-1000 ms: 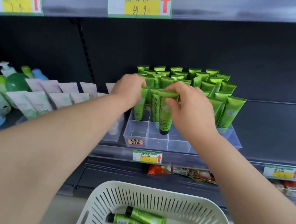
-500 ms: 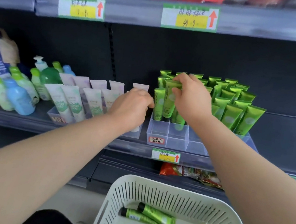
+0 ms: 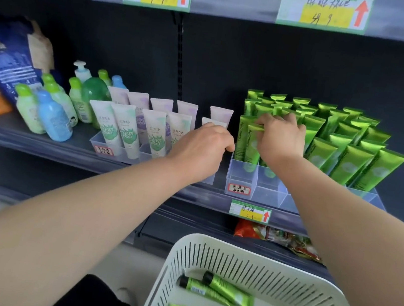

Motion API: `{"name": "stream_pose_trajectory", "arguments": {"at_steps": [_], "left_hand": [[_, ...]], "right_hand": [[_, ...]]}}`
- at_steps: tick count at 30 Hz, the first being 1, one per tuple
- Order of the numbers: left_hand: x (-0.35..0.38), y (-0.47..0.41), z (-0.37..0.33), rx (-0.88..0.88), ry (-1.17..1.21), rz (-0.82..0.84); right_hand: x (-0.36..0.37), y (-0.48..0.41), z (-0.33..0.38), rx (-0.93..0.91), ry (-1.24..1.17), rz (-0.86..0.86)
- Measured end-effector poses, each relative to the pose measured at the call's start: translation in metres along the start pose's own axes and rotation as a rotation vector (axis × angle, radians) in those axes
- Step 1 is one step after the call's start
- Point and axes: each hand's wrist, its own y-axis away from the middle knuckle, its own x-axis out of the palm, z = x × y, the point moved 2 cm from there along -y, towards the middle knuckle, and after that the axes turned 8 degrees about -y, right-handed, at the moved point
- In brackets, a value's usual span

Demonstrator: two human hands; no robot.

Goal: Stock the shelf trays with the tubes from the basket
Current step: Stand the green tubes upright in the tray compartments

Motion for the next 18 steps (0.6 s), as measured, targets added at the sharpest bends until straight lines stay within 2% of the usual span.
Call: {"name": "stream_pose_trajectory", "arguments": {"at_steps": [9, 18], "left_hand": [[-0.007, 0.004, -0.019, 0.017, -0.029, 0.017], [0.010, 0.038, -0.064, 0.111, -0.103, 0.135]], "right_hand": [[-0.025, 0.027, -0.004, -0.092, -0.036, -0.126], [-0.037, 0.121, -0.022, -0.143, -0.064, -0.166]]}}
